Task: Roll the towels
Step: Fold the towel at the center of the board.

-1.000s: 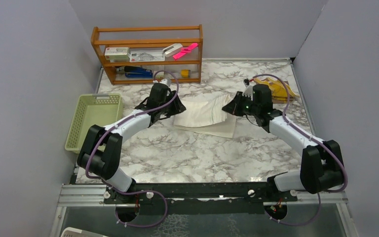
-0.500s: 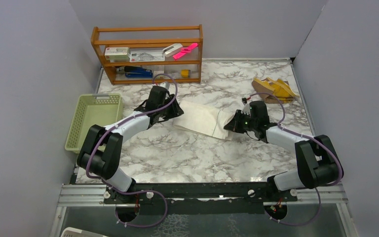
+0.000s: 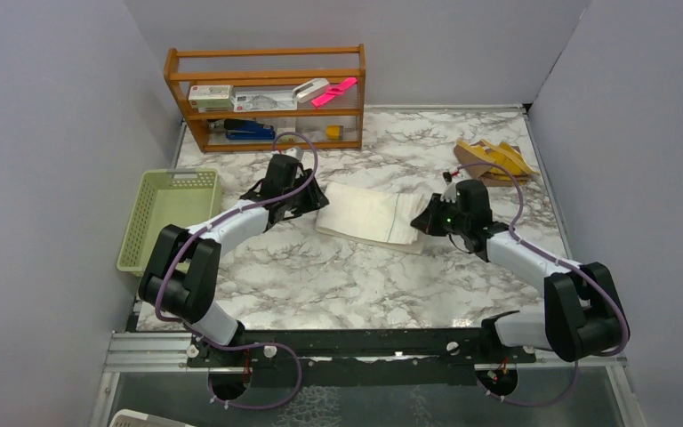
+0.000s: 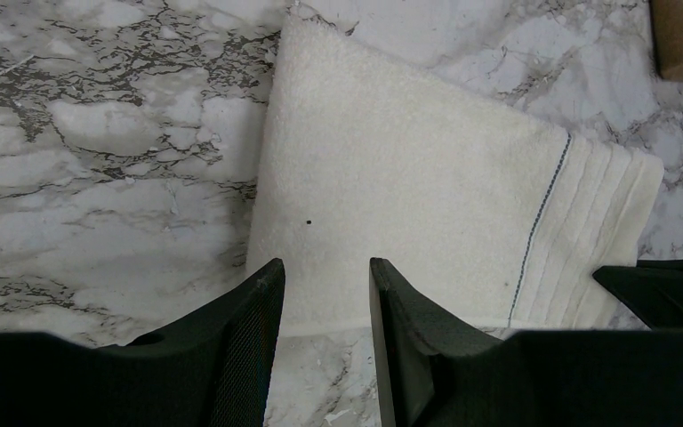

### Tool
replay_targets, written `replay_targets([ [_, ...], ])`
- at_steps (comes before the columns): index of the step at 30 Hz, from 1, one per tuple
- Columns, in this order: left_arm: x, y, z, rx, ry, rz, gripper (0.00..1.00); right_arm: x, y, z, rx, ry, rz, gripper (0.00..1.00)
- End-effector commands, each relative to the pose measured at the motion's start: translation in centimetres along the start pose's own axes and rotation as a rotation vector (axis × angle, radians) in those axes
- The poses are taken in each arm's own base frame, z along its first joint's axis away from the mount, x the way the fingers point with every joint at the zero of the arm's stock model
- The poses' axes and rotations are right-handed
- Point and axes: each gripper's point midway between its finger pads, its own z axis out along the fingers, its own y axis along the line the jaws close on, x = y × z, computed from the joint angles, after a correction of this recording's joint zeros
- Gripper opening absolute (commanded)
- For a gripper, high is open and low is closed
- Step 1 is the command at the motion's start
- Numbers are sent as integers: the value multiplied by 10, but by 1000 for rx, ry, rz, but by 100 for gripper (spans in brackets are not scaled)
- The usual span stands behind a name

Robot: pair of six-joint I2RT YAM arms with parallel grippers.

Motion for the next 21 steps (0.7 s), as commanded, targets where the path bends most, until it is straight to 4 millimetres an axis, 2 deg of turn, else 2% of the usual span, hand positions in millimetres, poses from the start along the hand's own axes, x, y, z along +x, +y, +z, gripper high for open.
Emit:
replay_targets([
  [1,-1,2,-3,7,-3,10,42,-3,-20,-5,102,-26,-18,1],
  [7,3,5,0,7,9,7,42,12,-37,4,151,17,41,1],
  [13,3,9,1,-10,9,15,42,18,-51,5,224,32,89,2],
  [16,3,11,1,-17,6,16,42,20,-56,5,251,45,101,12],
  [18,4,12,1,-19,6,16,42,24,-61,5,276,63,109,27],
  [21,5,13,1,-18,9,26,42,26,-69,3,323,68,118,40],
])
